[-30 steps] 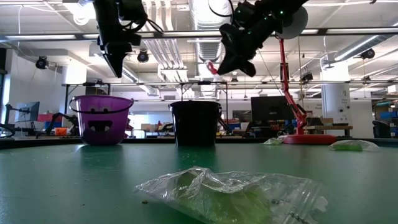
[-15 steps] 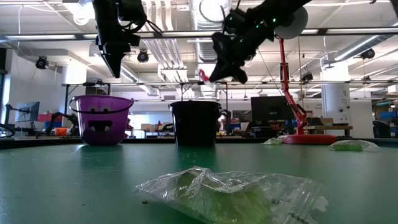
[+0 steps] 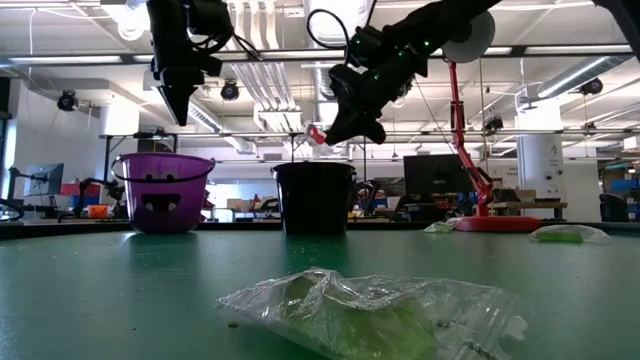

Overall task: Sort candy
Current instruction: Put the red gummy into the black bucket, then put the green gummy into the black bucket

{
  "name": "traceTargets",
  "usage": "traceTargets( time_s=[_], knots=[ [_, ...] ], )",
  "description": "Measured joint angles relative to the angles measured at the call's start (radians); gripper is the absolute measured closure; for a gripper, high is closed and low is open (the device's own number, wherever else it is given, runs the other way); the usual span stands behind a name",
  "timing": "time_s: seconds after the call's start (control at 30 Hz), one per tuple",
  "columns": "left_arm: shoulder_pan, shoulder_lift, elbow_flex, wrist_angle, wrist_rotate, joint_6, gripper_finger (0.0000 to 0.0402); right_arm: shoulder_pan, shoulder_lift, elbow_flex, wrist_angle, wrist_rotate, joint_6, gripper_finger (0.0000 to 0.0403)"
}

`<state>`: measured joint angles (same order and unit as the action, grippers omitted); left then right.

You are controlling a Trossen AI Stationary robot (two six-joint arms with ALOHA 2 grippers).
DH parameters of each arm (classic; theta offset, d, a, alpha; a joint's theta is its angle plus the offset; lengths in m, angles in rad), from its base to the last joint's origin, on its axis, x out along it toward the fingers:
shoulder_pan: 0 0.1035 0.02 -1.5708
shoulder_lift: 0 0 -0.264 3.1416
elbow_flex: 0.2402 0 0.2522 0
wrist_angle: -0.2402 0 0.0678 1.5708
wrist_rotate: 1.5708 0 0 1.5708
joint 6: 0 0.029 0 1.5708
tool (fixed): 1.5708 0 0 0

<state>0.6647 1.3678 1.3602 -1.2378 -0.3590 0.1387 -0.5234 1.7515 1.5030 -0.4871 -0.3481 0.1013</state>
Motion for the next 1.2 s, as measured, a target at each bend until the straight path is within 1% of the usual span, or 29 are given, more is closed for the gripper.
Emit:
traceTargets(
  time_s=[0.17, 0.3, 0.43, 0.67, 0.87, 0.93, 1.03, 1.1, 1.17, 1.2],
  knots=[
    [0.0, 0.0, 0.0, 0.001, 0.003, -0.007, 0.0269, 0.009, 0.0, 0.019, -0.008, 0.002, -0.051, 0.034],
    [0.0, 0.0, 0.0, 0.0, 0.003, -0.015, 0.0269, 0.009, 0.0, 0.032, -0.009, 0.048, -0.026, 0.0304],
    [0.0, 0.0, 0.0, -0.002, 0.004, -0.032, 0.0269, 0.009, -0.003, 0.065, -0.01, 0.061, -0.023, 0.0284],
    [0.0, 0.007, 0.0, -0.011, 0.01, -0.07, 0.0269, 0.011, -0.005, 0.148, -0.012, 0.061, -0.025, 0.0283],
    [0.0, 0.047, 0.0, -0.035, 0.003, -0.096, 0.0269, 0.011, -0.005, 0.228, -0.036, 0.061, -0.047, 0.0283],
    [0.0, 0.069, 0.0, -0.035, -0.002, -0.09, 0.0269, 0.011, -0.006, 0.25, -0.036, 0.061, -0.061, 0.0282],
    [0.0, 0.109, 0.0, -0.047, -0.048, -0.083, 0.0269, 0.01, -0.006, 0.278, -0.035, 0.061, -0.061, 0.0283],
    [0.001, 0.132, 0.0, -0.089, -0.048, -0.029, 0.0269, 0.01, -0.006, 0.292, -0.035, 0.063, -0.064, 0.0284],
    [0.001, 0.146, 0.001, -0.114, -0.048, 0.0, 0.0269, 0.01, -0.006, 0.302, -0.034, 0.085, -0.072, 0.0284],
    [0.001, 0.151, 0.004, -0.121, -0.045, 0.002, 0.0269, 0.01, -0.006, 0.306, -0.035, 0.112, -0.076, 0.0282]
  ],
)
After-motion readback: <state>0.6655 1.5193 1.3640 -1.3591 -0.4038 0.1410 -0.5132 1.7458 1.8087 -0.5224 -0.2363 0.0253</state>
